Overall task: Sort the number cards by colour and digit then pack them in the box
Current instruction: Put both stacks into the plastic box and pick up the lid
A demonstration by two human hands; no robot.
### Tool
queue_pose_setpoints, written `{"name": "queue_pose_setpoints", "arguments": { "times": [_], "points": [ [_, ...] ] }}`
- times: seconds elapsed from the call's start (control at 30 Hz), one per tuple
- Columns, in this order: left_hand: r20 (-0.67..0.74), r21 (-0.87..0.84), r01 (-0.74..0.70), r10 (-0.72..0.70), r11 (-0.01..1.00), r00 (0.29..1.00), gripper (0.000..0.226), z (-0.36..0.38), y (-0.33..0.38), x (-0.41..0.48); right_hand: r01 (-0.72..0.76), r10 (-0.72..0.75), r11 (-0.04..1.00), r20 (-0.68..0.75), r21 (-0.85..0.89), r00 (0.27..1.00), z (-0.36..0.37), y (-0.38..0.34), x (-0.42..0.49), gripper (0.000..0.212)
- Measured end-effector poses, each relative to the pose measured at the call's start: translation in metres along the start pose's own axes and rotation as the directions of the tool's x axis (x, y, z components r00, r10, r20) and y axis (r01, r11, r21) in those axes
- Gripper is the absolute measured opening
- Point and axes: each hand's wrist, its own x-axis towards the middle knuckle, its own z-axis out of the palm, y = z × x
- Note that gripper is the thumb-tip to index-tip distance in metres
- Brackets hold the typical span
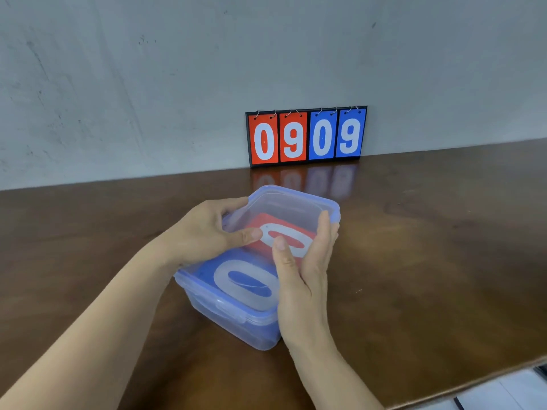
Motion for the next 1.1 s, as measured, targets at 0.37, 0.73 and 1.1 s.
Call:
{"name": "queue_pose_setpoints", "arguments": {
  "times": [0.37,0.73,1.1],
  "points": [
    [-0.050,0.118,0.118,-0.113,0.986,0.992,0.074,-0.004,0.002,-0.003,-0.067,0.072,0.996,0.087,-0.055,0.994,-0.012,-0.006,-0.002,0.076],
    [-0.169,0.228,0.237,-0.202,0.944,0.965,0.068,0.002,0.000,-0.007,-0.275,0.276,0.961,0.041,-0.022,0.960,-0.004,-0.013,0.005,0.089],
    [-0.153,0.384,0.200,-0.152,0.901,0.976,0.058,-0.015,-0.006,-0.002,-0.191,0.222,0.936,0.077,-0.295,0.972,-0.018,-0.006,0.010,0.093]
  ]
}}
